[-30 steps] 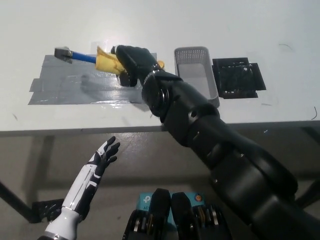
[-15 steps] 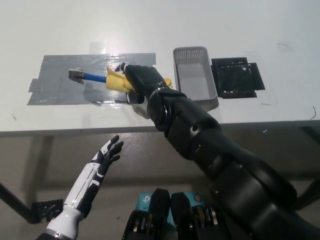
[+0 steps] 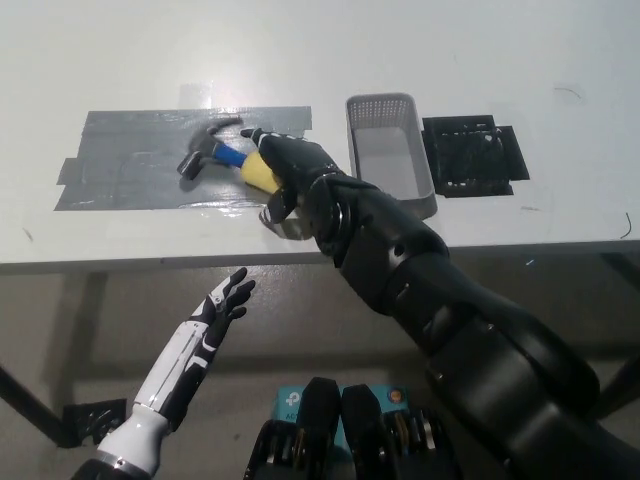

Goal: The robot picks the hammer placed on top of the gray container with right hand and places it on the grey area of the desk

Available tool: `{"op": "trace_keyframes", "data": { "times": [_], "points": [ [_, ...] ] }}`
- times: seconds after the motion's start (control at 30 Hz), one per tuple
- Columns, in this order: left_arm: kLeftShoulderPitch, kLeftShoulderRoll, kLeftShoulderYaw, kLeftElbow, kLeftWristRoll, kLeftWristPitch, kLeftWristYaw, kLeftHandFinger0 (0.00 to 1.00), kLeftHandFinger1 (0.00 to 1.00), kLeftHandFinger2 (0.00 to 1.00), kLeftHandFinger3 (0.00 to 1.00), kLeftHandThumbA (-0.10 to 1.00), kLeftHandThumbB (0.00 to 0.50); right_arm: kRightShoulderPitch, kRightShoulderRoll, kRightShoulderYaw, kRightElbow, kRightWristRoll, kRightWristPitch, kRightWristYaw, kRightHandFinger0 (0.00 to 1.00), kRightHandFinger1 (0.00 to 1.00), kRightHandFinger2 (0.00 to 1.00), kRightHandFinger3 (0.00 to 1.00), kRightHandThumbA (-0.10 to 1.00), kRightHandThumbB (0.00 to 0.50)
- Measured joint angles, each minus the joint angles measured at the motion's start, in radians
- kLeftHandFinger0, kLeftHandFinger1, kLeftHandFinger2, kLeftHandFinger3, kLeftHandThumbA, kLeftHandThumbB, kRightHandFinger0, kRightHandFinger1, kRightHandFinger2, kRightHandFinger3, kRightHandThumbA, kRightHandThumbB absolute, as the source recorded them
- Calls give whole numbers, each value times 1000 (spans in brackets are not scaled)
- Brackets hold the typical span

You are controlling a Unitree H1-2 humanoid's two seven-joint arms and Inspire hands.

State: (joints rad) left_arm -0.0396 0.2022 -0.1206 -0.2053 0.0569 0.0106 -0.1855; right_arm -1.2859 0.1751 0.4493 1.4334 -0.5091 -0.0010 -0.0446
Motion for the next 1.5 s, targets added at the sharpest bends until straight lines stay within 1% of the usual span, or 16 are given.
{"op": "trace_keyframes", "data": {
  "times": [0.13, 0.2, 0.47, 0.63, 0.67, 0.73, 0.83, 0.9, 0.97, 1.0, 1.03, 1.13, 1.17, 1.2, 1.3, 1.5],
  "points": [
    [-1, 0, 0, 0, 6, 0, 0, 1000, 1000, 1000, 1000, 1000, 176, -10, -9, -40, -2, 23, 0, 22, 1000, 1000, 1000, 1000, 969, 500],
    [-1, 0, 0, 0, 10, 1, 0, 1000, 1000, 1000, 1000, 1000, 171, -25, -17, -123, -11, 63, -5, 47, 1000, 1000, 1000, 1000, 947, 500],
    [-3, -1, 0, 1, 11, 4, 0, 1000, 1000, 1000, 1000, 1000, 160, -101, -41, -378, -148, 216, -42, 101, 1000, 1000, 1000, 1000, 1000, 500],
    [-17, -1, 4, 10, 11, 4, 0, 1000, 1000, 1000, 1000, 1000, 153, -110, -80, -382, -345, 228, -38, 114, 1000, 1000, 1000, 1000, 1000, 457],
    [-19, -1, 5, 12, 11, 4, 0, 1000, 1000, 1000, 1000, 1000, 155, -103, -90, -382, -391, 229, -32, 119, 1000, 1000, 1000, 1000, 1000, 491],
    [-25, -1, 6, 15, 11, 4, 0, 1000, 1000, 1000, 1000, 1000, 142, -85, -108, -382, -463, 230, -25, 127, 1000, 1000, 1000, 1000, 1000, 434],
    [-32, -1, 8, 21, 10, 4, 0, 1000, 1000, 1000, 1000, 1000, 145, -41, -139, -382, -576, 230, -13, 139, 1000, 1000, 1000, 1000, 1000, 417],
    [-38, -1, 10, 28, 10, 5, 0, 1000, 1000, 1000, 1000, 1000, 110, 0, -162, -382, -640, 232, -5, 147, 1000, 1000, 1000, 1000, 1000, 432],
    [-40, -1, 12, 33, 10, 5, 0, 1000, 1000, 1000, 1000, 1000, 107, 32, -176, -382, -690, 235, 2, 153, 1000, 1000, 1000, 1000, 1000, 431],
    [-41, -1, 14, 39, 10, 5, 0, 1000, 1000, 1000, 1000, 1000, 107, 73, -195, -384, -740, 239, 13, 159, 1000, 1000, 1000, 1000, 1000, 433],
    [-41, -1, 14, 42, 10, 5, 0, 1000, 1000, 1000, 1000, 1000, 108, 95, -204, -385, -766, 242, 18, 163, 1000, 1000, 1000, 1000, 1000, 389],
    [-42, -1, 16, 54, 10, 5, 0, 1000, 1000, 1000, 1000, 1000, 127, 186, -239, -387, -856, 252, 31, 172, 1000, 1000, 1000, 1000, 1000, 362],
    [-43, -1, 16, 61, 10, 5, 0, 1000, 1000, 1000, 1000, 1000, 130, 232, -255, -388, -897, 257, 36, 175, 1000, 1000, 1000, 1000, 1000, 375],
    [-43, -1, 17, 65, 10, 5, 0, 1000, 1000, 1000, 1000, 1000, 131, 256, -262, -388, -918, 259, 38, 177, 1000, 1000, 1000, 1000, 1000, 351],
    [-46, -2, 18, 82, 10, 5, 0, 1000, 1000, 1000, 1000, 1000, 136, 373, -295, -388, -1015, 263, 48, 184, 1000, 1000, 1000, 1000, 1000, 348],
    [-64, -3, 19, 111, 10, 5, 0, 1000, 1000, 1000, 1000, 1000, 130, 587, -329, -388, -1197, 265, 66, 189, 1000, 1000, 1000, 1000, 1000, 287]
  ]
}}
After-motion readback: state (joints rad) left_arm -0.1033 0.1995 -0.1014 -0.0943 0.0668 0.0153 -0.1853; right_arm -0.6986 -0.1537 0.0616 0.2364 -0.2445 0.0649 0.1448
